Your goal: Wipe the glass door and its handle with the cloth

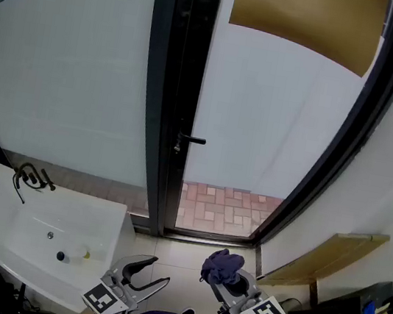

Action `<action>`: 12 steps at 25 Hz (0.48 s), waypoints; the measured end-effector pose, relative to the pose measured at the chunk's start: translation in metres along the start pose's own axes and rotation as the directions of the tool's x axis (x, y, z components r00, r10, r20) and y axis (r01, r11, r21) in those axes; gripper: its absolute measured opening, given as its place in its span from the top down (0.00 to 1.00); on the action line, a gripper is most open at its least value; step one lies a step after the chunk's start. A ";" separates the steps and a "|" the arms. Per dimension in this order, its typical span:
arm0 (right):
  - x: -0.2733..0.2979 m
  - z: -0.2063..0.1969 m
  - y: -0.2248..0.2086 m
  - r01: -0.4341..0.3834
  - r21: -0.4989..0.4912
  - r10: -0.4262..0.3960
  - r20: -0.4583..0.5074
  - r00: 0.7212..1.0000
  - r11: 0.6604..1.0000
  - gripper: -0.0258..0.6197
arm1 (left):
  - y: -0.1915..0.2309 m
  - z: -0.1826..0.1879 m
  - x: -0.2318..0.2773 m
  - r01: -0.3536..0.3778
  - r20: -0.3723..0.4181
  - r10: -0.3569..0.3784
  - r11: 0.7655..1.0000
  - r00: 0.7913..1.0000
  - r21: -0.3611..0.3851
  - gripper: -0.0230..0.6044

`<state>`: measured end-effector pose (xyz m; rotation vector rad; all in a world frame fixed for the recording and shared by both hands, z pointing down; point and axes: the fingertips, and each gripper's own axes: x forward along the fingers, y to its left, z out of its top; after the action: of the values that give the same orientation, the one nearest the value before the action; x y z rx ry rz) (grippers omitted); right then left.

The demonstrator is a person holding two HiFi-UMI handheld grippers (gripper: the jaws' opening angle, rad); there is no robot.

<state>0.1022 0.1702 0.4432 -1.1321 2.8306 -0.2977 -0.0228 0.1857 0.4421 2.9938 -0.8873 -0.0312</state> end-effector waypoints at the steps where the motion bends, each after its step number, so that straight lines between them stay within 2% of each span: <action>1: 0.000 0.005 -0.009 -0.002 -0.002 0.002 0.005 1.000 1.000 0.73 | 0.002 0.001 0.008 -0.003 -0.001 0.003 1.000 1.000 -0.002 0.62; 7: 0.008 0.034 -0.061 -0.029 -0.036 0.030 0.021 0.999 0.999 0.73 | 0.015 0.008 0.055 -0.029 -0.001 0.029 1.000 1.000 -0.002 0.62; 12: 0.020 0.039 -0.095 -0.078 -0.048 0.078 0.001 0.997 0.996 0.73 | 0.017 0.002 0.085 -0.065 -0.030 0.064 0.998 0.997 -0.015 0.62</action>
<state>0.1574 0.0833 0.4248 -1.0266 2.8853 -0.2232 0.0390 0.1252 0.4393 2.9413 -0.9751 0.0065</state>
